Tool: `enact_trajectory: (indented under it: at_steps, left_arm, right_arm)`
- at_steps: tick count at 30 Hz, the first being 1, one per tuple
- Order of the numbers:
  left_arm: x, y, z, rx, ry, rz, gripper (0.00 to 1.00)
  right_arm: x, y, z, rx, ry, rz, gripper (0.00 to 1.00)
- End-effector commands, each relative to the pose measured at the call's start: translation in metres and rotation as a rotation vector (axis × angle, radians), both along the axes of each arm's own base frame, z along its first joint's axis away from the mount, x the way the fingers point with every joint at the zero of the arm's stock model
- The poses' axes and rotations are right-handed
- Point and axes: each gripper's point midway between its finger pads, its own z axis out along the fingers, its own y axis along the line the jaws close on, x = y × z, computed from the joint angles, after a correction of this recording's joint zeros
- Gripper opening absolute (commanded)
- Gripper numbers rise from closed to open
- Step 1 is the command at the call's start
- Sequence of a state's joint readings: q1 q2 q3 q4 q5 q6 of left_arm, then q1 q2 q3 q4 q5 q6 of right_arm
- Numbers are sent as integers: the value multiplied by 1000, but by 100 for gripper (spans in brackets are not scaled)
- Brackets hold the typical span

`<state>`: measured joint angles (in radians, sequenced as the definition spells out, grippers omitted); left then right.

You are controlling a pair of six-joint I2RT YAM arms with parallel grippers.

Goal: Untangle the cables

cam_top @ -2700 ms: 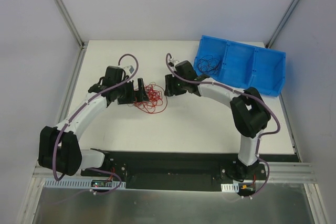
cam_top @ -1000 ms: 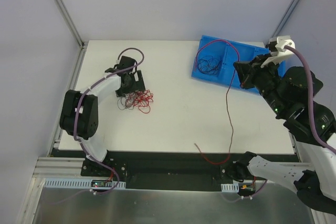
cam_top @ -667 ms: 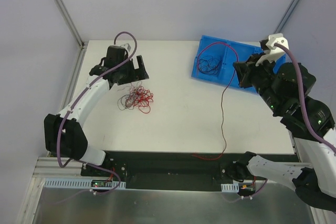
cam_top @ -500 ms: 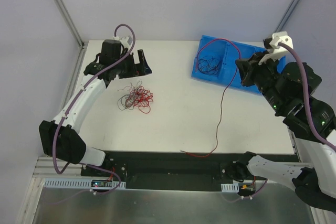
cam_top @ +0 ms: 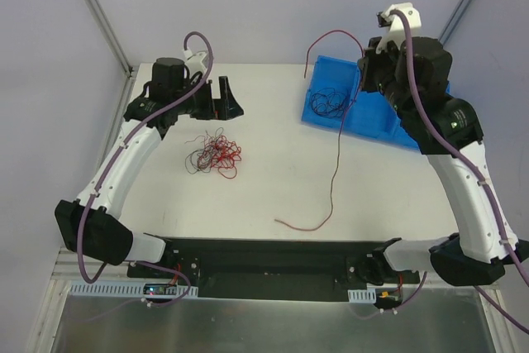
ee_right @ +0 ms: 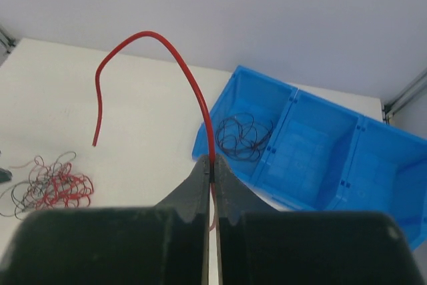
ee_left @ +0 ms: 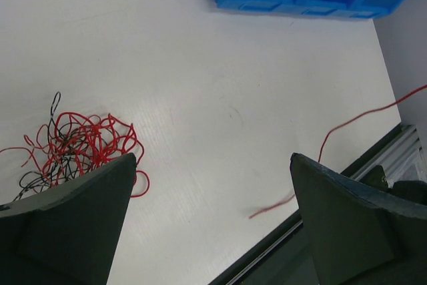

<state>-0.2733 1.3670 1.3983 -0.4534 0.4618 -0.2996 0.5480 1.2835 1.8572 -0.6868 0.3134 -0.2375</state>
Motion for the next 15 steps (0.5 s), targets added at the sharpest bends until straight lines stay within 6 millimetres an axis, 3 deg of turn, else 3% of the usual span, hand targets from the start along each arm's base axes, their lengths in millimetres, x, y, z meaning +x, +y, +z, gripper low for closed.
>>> enact_trajectory:
  at_steps: [1,5,11,15]
  left_arm:
    - [-10,-2,-14,-1,16,-54,99]
    - [-14,3,-12,8,-10,-41,99]
    - [-16,-1,-11,-13,-4,-52,99]
    - [-18,-5,-12,-35,13,-70,99]
  right_arm:
    - [-6,-9,46,7,-108,9,0]
    - [-6,-2,5,-29,-1,39,0]
    - [-25,17,-117,-85,305,148,0]
    - [-28,21,-186,-96,459,126,0]
